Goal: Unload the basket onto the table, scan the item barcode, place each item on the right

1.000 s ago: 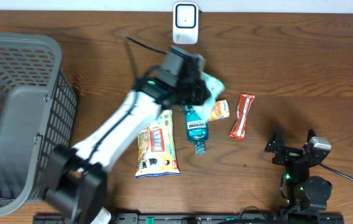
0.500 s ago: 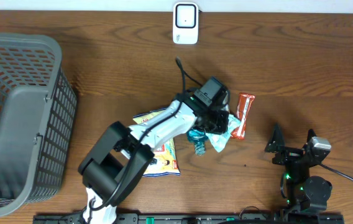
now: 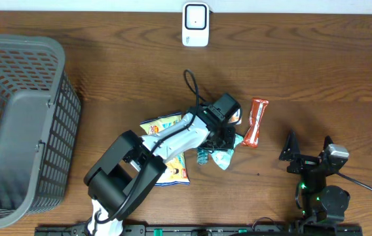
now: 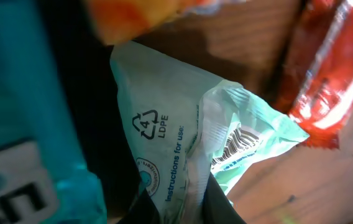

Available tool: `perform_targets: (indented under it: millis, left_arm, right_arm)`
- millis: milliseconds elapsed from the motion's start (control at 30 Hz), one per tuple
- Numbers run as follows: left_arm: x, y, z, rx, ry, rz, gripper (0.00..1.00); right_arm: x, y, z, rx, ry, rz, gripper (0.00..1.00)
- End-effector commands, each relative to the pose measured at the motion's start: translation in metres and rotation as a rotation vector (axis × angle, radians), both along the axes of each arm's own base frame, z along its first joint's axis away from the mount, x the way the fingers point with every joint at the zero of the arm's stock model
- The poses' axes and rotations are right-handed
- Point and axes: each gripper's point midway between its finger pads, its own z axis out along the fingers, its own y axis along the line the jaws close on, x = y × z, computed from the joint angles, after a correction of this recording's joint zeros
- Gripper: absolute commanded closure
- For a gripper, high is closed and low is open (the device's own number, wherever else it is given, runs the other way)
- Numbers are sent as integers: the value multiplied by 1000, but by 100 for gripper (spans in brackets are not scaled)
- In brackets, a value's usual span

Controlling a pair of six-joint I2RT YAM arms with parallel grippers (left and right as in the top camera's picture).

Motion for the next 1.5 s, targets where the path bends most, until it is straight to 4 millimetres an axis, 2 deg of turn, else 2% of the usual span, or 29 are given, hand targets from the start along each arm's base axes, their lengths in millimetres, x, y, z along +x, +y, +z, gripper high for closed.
perform_targets:
  millis: [0, 33, 67, 167, 200, 233, 333, 467, 567, 600, 633, 733, 767, 833, 900, 967, 1067, 1167, 1233, 1333, 1367, 1467]
  left_arm:
    - [12, 26, -10, 81, -7, 104, 83]
    - [12, 25, -7, 72, -10, 104, 64]
    - [13, 24, -3, 67, -18, 104, 51]
    - [21, 22, 11, 52, -62, 111, 21]
    - [23, 21, 18, 40, -77, 113, 15]
    - [26, 19, 29, 24, -100, 115, 1]
    - [35, 20, 57, 4, -175, 125, 0]
    - [52, 38, 102, 16, -335, 151, 0]
    - [63, 53, 153, -33, -468, 166, 0]
    - [65, 55, 162, -41, -501, 147, 0]
    - [68, 61, 180, -33, -587, 94, 0]
    - [79, 81, 214, 44, -750, 80, 0]
    - [88, 96, 245, 100, -867, 90, 1]
    - [97, 112, 282, 152, -983, 106, 1]
    - [107, 133, 330, 194, -1104, 136, 1]
    - [113, 150, 373, 213, -1198, 148, 1]
    - [119, 187, 443, 240, -1339, 215, 1]
    - [117, 225, 496, 279, -1444, 294, 1]
    - [109, 251, 529, 349, -1514, 306, 1]
    - [95, 269, 554, 421, -1565, 285, 1]
    - [86, 276, 568, 453, -1602, 286, 1]
    - [76, 293, 585, 509, -1645, 369, 1]
  right_arm:
    - [0, 1, 0, 11, -2, 4, 1]
    - [0, 1, 0, 11, -2, 4, 1]
    - [0, 1, 0, 11, -2, 4, 1]
    - [0, 1, 0, 11, -2, 4, 1]
    - [0, 1, 0, 11, -2, 4, 1]
    - [0, 1, 0, 11, -2, 4, 1]
    - [0, 1, 0, 11, -2, 4, 1]
    - [0, 1, 0, 11, -2, 4, 1]
    - [0, 1, 0, 11, -2, 4, 1]
    - [0, 1, 0, 11, -2, 4, 1]
    - [0, 1, 0, 11, -2, 4, 1]
    - [0, 1, 0, 11, -2, 4, 1]
    - [0, 1, 0, 11, -2, 4, 1]
    - [0, 1, 0, 11, -2, 4, 1]
    - [0, 1, 0, 11, -2, 4, 1]
    - [0, 1, 0, 11, -2, 4, 1]
    - [0, 1, 0, 11, -2, 4, 1]
    - [0, 1, 0, 11, -2, 4, 1]
    - [0, 1, 0, 11, -2, 4, 1]
    - [0, 1, 0, 11, -2, 4, 1]
    - [0, 1, 0, 11, -2, 4, 1]
    - [0, 1, 0, 11, -2, 4, 1]
